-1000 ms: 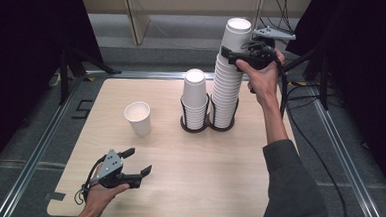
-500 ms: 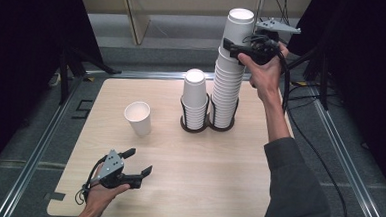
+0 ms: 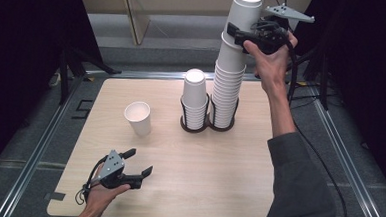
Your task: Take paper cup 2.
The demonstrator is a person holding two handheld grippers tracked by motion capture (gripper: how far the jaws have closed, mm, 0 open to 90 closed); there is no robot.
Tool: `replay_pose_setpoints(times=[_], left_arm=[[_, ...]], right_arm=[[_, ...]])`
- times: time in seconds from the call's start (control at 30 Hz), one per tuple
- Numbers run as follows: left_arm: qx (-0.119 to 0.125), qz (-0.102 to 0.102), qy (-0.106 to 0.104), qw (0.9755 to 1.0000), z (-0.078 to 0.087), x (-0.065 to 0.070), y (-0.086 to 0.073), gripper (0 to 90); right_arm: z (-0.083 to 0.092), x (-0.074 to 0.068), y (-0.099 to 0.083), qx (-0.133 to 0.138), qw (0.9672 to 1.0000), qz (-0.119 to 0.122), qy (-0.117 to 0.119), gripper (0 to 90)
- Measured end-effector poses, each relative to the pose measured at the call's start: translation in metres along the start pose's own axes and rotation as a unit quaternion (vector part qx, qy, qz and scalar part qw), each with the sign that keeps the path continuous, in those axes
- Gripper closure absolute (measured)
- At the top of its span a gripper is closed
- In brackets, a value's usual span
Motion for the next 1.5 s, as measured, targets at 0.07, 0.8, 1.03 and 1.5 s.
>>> replay_pose_setpoints(times=[0.07, 0.8, 1.03, 1.5], left_arm=[[0.0, 0.0, 0.0, 1.0, 0.0, 0.0, 0.0, 14.5], [-0.001, 0.003, 0.0, 1.0, -0.001, -0.001, 0.0, 14.5], [0.003, 0.006, -0.002, 1.0, -0.003, -0.003, 0.0, 14.5], [0.0, 0.008, -0.001, 1.0, -0.005, -0.002, -0.001, 14.5]], right_arm=[[0.004, 0.0, 0.004, 0.01, 0.9999, 0.001, -0.002, 18.1], [0.084, 0.004, -0.025, 0.015, 0.9997, 0.02, 0.001, 18.4], [0.101, 0.005, -0.079, -0.007, 0.9998, 0.02, 0.004, 18.4], [0.08, -0.02, -0.18, -0.051, 0.9975, 0.002, 0.048, 18.4]])
Point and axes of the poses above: each handheld gripper's, and its own axes: z roughly backward along the jaws, y roughly out of its top, x roughly to its right, the point moved 1 cm from there along -z, roughly forward along the jaws, and after that the axes turned 13 degrees about -x, right-handed, at the moved point
